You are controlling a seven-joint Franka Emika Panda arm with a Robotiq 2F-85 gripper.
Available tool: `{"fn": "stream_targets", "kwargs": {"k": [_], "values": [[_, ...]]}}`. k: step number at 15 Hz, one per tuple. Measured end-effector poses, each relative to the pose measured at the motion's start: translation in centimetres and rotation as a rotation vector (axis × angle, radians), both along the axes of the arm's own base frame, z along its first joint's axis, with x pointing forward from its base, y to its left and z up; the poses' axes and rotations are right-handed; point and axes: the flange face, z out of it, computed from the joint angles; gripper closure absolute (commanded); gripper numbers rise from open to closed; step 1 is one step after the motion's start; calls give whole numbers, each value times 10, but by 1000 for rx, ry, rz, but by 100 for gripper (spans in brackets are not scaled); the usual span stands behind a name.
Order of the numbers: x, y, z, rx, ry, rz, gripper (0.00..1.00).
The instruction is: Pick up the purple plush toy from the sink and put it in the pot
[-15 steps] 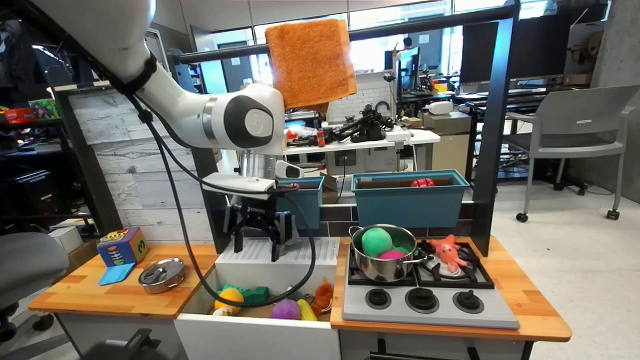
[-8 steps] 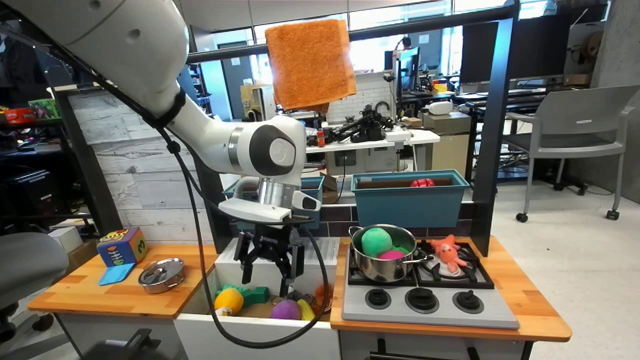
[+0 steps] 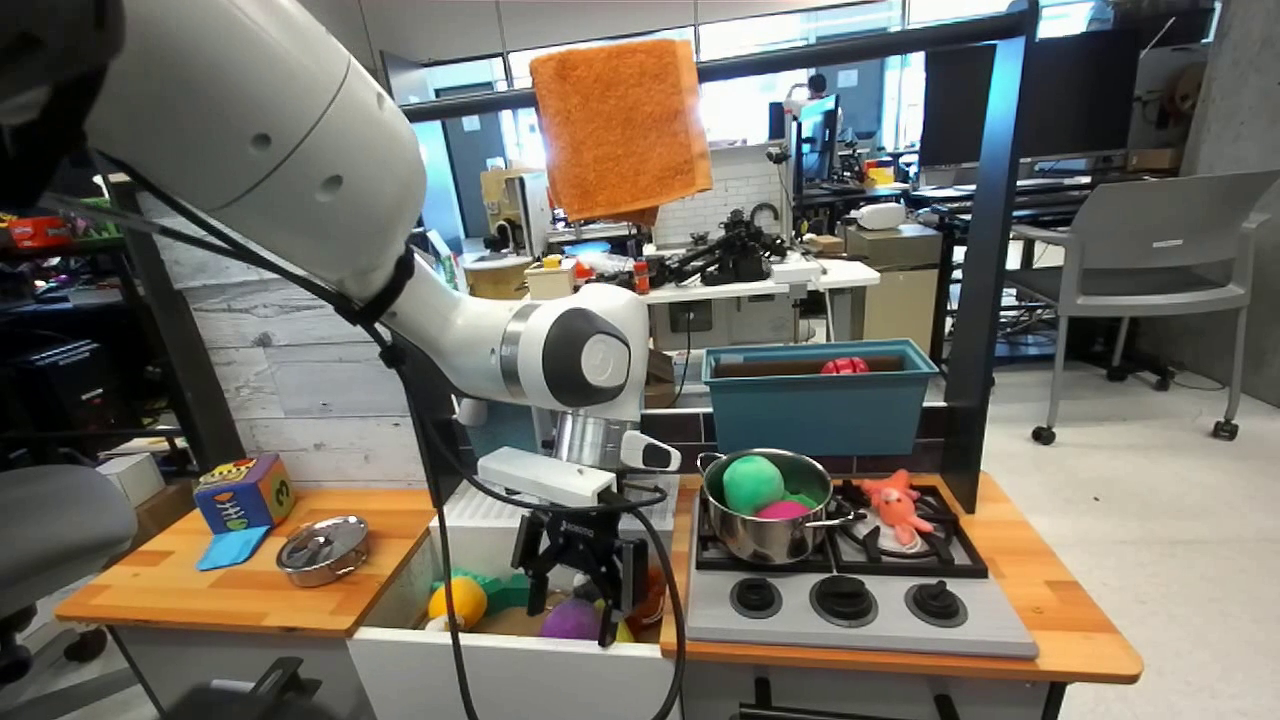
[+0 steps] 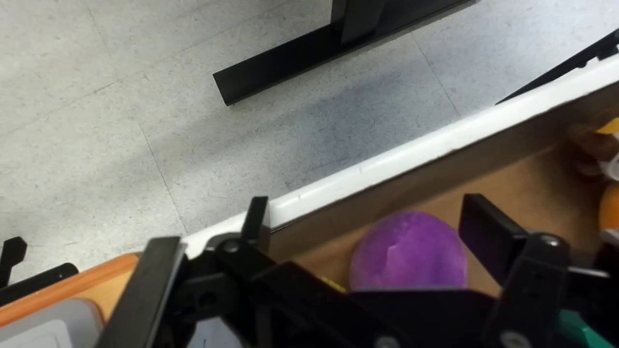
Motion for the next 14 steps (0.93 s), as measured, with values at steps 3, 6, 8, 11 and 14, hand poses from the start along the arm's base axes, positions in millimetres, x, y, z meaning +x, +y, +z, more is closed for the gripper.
{"fn": "stream_targets", "kwargs": {"k": [3, 6, 8, 11, 14], "values": [[8, -1, -5, -19, -21, -18, 0], [17, 8, -9, -13, -45, -6, 0], [23, 21, -9, 0, -56, 6, 0], [31, 44, -9, 16, -65, 30, 0], [34, 55, -9, 18, -67, 45, 0]]}}
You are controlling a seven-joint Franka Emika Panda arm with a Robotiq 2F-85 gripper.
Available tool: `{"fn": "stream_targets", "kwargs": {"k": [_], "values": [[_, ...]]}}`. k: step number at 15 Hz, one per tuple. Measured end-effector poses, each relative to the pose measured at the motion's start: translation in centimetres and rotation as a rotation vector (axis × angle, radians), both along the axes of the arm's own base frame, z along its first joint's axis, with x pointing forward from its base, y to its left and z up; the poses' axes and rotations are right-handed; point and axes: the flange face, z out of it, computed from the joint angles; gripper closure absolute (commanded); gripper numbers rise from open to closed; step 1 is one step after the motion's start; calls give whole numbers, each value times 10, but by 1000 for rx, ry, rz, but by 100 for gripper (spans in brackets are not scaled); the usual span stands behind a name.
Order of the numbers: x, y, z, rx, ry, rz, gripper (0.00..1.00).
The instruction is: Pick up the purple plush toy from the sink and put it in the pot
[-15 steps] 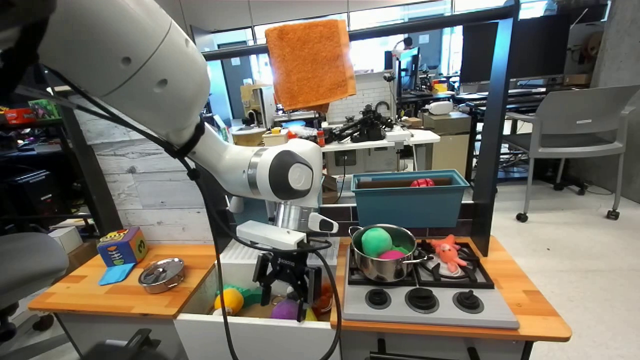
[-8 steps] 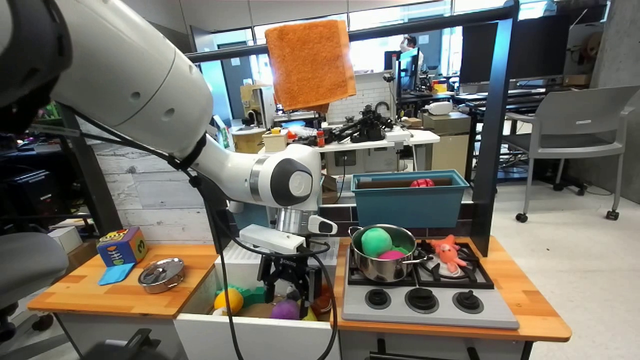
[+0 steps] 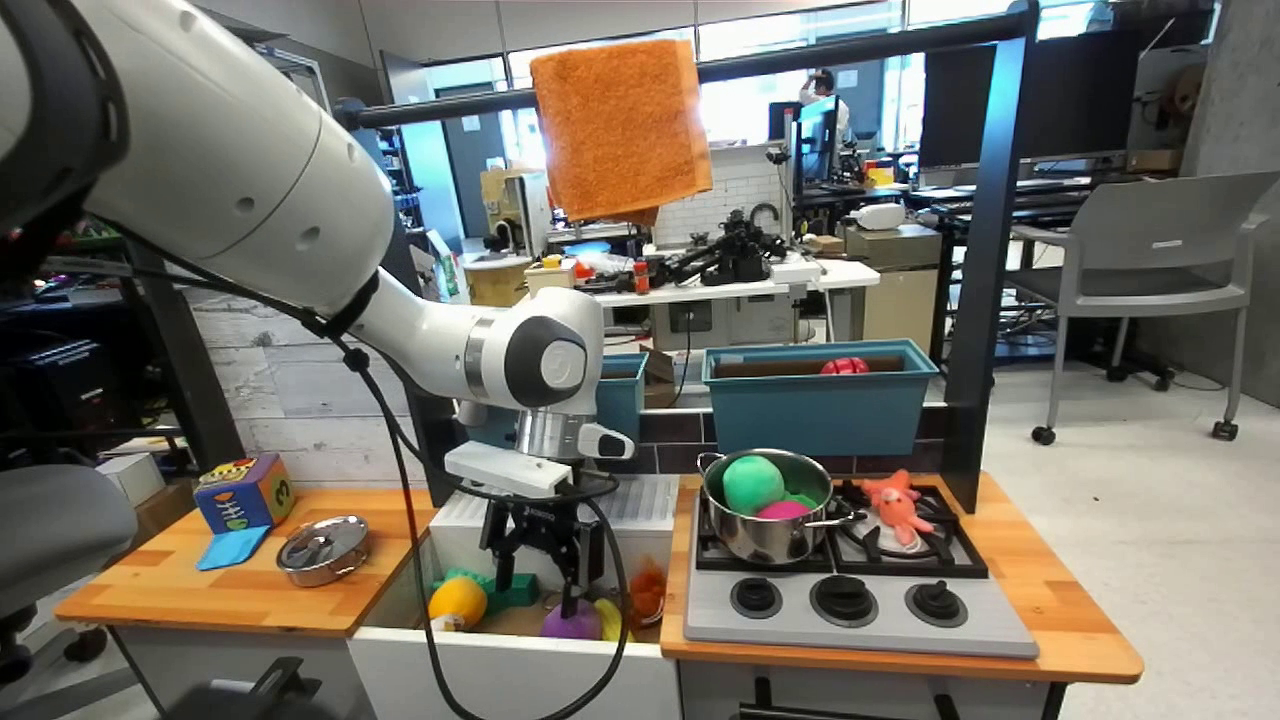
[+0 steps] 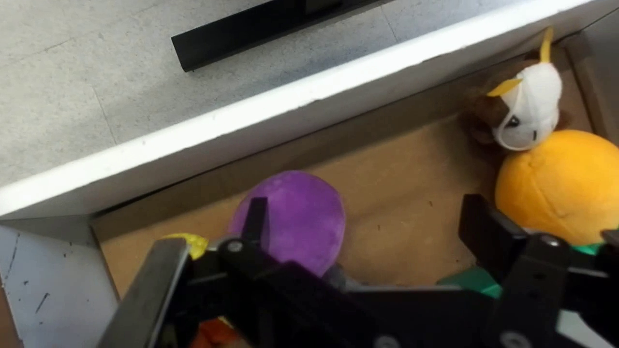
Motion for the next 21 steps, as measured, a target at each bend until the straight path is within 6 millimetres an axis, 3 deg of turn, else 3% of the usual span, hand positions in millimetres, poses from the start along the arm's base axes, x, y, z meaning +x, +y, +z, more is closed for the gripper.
{"fn": "stream_targets", "kwargs": {"k": [11, 21], "values": [[-4, -23, 2, -110, 14, -42, 0], [-7, -4, -7, -222, 55, -167, 0]]}}
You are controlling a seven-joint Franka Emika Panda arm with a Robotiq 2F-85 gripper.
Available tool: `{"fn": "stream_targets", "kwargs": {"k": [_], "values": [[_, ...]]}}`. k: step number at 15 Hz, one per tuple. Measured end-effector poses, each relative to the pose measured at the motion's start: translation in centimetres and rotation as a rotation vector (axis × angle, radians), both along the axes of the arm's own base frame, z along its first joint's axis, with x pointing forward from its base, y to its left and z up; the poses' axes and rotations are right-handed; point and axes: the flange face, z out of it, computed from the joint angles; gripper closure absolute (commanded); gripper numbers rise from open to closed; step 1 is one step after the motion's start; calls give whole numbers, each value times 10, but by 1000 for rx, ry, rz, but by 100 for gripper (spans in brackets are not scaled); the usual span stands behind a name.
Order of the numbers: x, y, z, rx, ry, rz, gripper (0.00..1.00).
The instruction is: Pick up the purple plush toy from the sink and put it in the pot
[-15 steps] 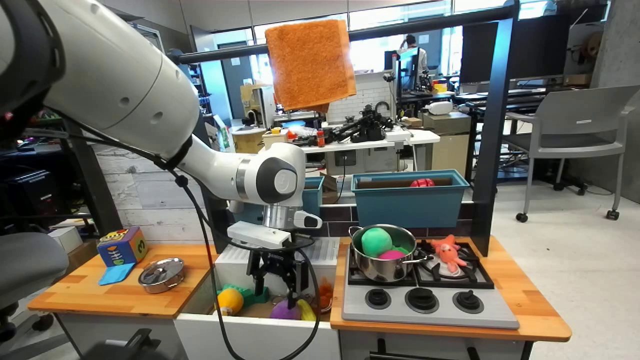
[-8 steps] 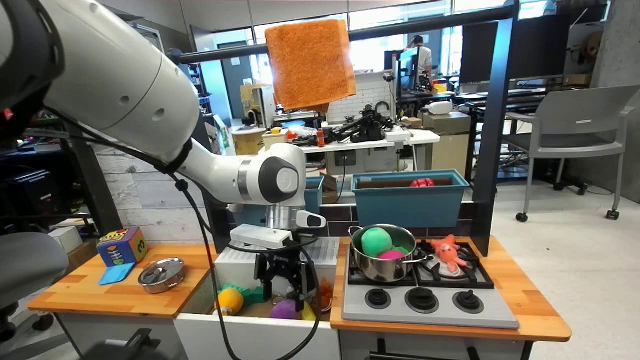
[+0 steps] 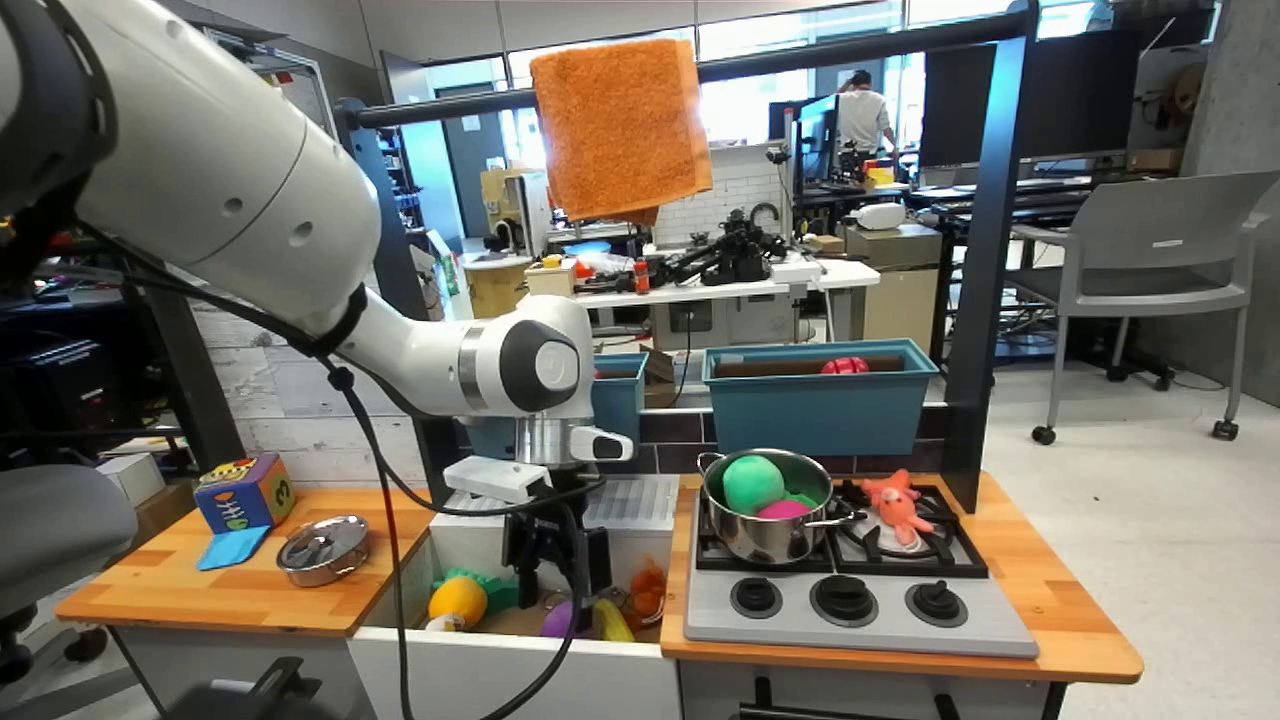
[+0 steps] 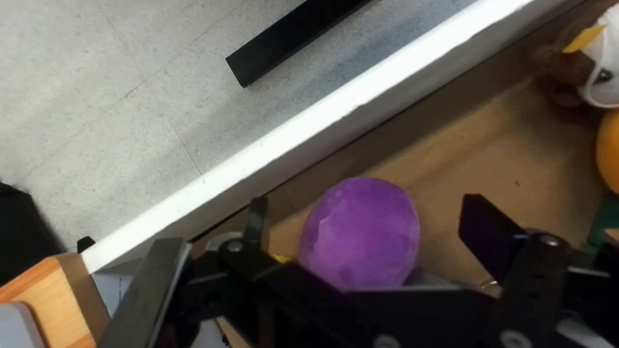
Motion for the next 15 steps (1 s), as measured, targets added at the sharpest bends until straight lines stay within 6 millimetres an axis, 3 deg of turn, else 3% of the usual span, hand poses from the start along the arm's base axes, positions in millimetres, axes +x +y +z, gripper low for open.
{"fn": "stream_targets", "kwargs": {"k": [7, 8, 10, 15], "values": [[0, -11, -3, -77, -42, -83, 0], [0, -13, -3, -86, -51, -91, 25], [1, -14, -3, -96, -55, -106, 32], [2, -10, -3, -109, -55, -128, 71]]}}
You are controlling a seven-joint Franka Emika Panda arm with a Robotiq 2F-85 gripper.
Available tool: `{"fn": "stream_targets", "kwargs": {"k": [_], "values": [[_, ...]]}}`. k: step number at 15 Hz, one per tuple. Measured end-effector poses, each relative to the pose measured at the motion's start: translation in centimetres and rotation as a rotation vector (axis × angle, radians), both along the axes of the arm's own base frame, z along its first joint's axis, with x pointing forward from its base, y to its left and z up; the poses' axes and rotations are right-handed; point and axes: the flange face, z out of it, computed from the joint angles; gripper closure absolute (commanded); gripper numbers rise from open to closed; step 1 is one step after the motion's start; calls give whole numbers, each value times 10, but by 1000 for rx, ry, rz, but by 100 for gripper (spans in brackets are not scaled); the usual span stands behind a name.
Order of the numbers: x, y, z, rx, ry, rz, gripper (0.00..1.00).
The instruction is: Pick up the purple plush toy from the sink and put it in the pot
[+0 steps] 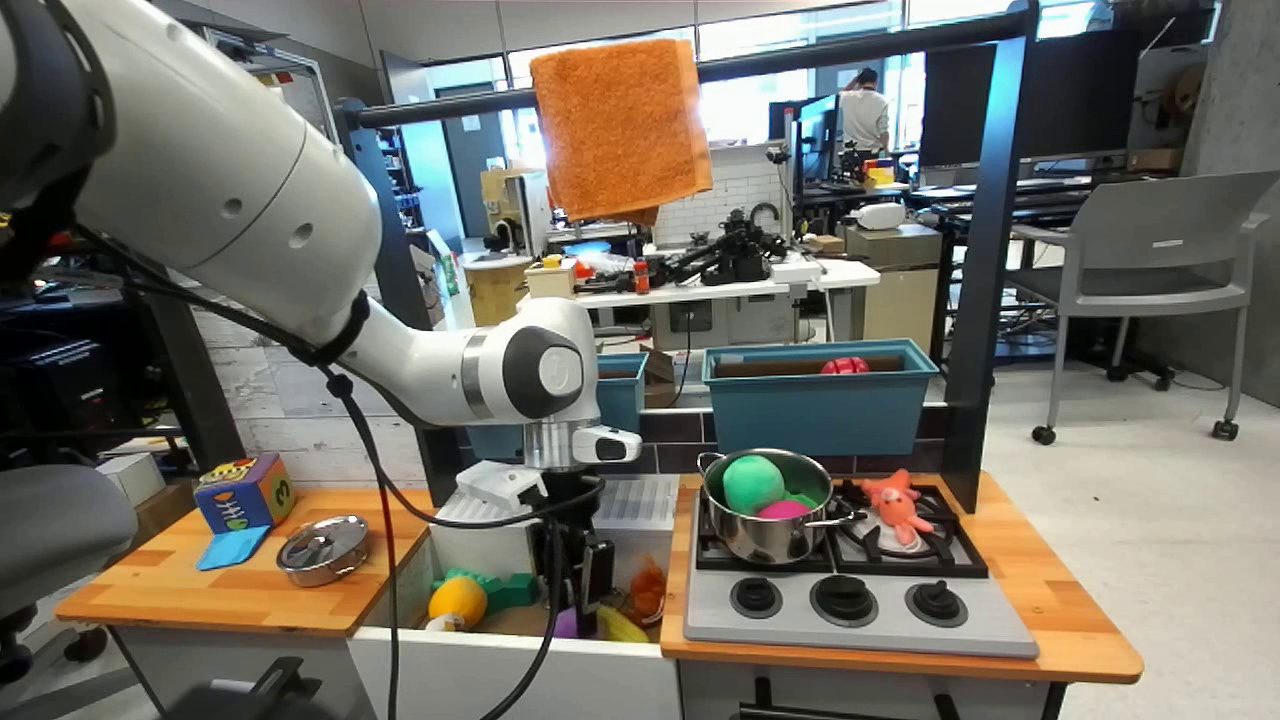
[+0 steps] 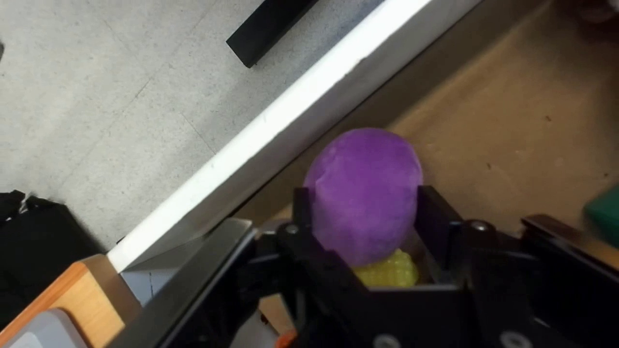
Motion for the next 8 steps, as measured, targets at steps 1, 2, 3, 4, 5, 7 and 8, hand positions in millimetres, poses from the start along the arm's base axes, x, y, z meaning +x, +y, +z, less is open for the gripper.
{"fn": "stream_targets", "kwargs": {"k": [1, 2, 3, 4, 5, 7, 8], "values": [[0, 1, 0, -1, 1, -2, 80], [0, 2, 0, -2, 2, -4, 87], [1, 2, 1, -2, 5, -6, 93], [1, 2, 3, 1, 13, -8, 98], [2, 3, 6, 3, 25, -9, 99], [11, 4, 21, 8, 28, -1, 97], [19, 4, 32, 9, 11, 11, 99]]}}
